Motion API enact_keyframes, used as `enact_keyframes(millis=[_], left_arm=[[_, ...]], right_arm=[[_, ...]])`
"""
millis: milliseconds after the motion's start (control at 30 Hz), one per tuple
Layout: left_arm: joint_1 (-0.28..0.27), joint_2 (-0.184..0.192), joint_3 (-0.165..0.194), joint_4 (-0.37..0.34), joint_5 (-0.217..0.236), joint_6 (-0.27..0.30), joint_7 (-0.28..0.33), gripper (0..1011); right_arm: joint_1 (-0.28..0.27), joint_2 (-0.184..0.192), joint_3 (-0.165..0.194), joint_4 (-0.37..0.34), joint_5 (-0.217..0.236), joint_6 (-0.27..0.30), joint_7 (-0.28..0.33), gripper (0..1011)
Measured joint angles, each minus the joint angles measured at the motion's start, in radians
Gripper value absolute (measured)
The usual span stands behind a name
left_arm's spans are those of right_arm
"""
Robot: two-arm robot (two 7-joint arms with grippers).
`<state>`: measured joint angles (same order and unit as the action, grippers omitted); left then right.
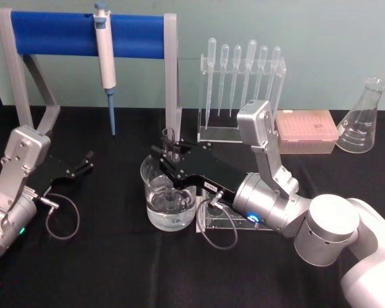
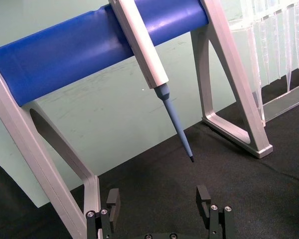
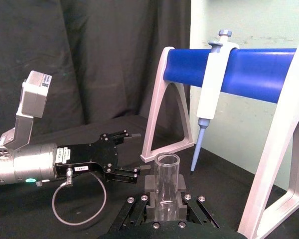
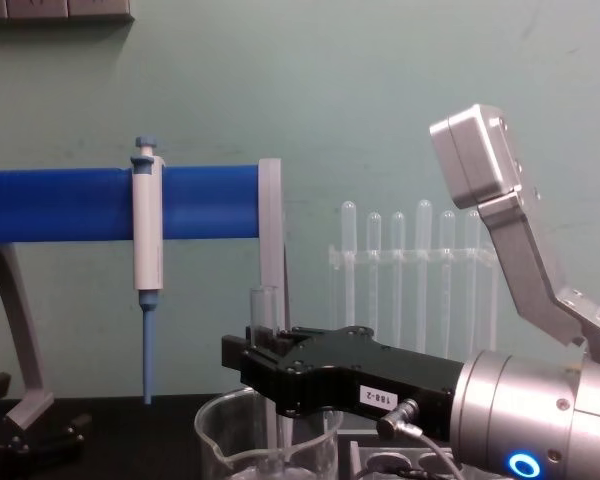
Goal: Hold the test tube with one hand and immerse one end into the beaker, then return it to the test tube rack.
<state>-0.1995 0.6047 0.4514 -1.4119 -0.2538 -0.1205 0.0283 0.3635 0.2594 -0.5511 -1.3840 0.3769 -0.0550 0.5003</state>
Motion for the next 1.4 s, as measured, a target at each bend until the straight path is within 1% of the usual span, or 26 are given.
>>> enact_keyframes(millis=[1400], left_arm=[[0.000,0.000,0.000,0.000,0.000,0.000,0.000,1000]], right_arm=[[0.000,0.000,0.000,0.000,0.000,0.000,0.000,224]])
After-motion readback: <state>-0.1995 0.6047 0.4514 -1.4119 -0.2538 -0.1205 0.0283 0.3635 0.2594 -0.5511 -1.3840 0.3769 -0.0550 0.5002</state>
